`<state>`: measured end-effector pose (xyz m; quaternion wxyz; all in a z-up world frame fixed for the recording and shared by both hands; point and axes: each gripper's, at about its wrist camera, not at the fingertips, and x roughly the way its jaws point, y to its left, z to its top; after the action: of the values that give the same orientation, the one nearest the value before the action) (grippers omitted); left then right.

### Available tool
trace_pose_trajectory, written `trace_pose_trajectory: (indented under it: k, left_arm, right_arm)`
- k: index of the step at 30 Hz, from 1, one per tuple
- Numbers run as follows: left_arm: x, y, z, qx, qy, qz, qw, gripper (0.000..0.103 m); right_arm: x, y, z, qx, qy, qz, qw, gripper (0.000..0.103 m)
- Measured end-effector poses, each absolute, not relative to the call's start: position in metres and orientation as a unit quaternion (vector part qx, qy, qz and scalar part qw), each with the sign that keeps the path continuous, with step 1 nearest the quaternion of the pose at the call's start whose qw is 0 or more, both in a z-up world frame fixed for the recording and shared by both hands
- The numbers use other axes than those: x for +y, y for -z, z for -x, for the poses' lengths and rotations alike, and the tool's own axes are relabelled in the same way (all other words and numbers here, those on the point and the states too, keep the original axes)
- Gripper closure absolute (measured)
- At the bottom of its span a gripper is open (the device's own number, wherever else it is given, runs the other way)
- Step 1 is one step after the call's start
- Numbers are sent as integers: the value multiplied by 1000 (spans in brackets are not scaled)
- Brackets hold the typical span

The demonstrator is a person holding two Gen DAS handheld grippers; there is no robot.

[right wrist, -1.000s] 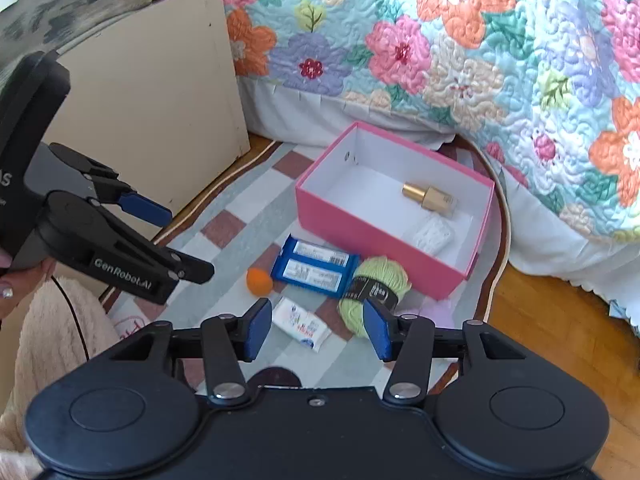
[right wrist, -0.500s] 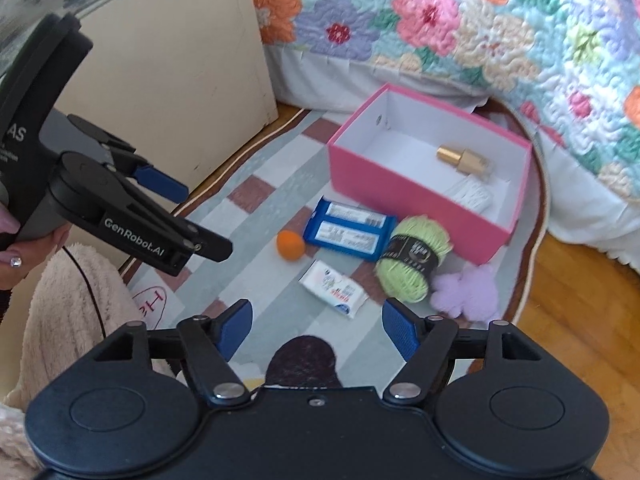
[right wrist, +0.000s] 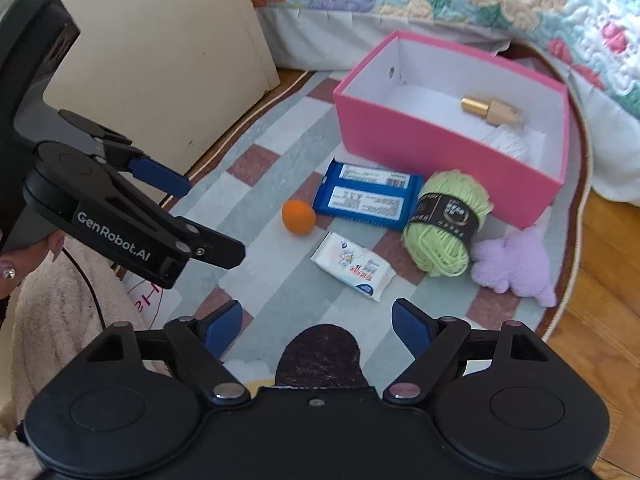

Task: Organize objects
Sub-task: 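Lower the left tool and close it on the white wet-wipe pack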

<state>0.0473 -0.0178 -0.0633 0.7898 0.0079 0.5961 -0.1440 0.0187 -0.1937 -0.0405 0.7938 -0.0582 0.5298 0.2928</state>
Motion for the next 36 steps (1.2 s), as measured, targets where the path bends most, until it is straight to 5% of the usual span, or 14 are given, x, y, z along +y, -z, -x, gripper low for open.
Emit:
trace_pose_trajectory:
  k: [8,19,32,36]
  left_arm:
    - [-7,106,-69,604,136,49,784,1]
    - [-11,160,-87,574,146,97,800,6]
    - [-25,213,-95,576,148,106,797,44]
    - [-32,210,-95,552,161,99,812,58]
  right_arm:
    - [-184,83,-34,531,-310,40,787,17]
    - [-179,160,-68,546,-253,9,798,18]
    - [-173,194,-60,509,-201,25,836,31]
    - [-172,194,-55,490,-213,38,844,45]
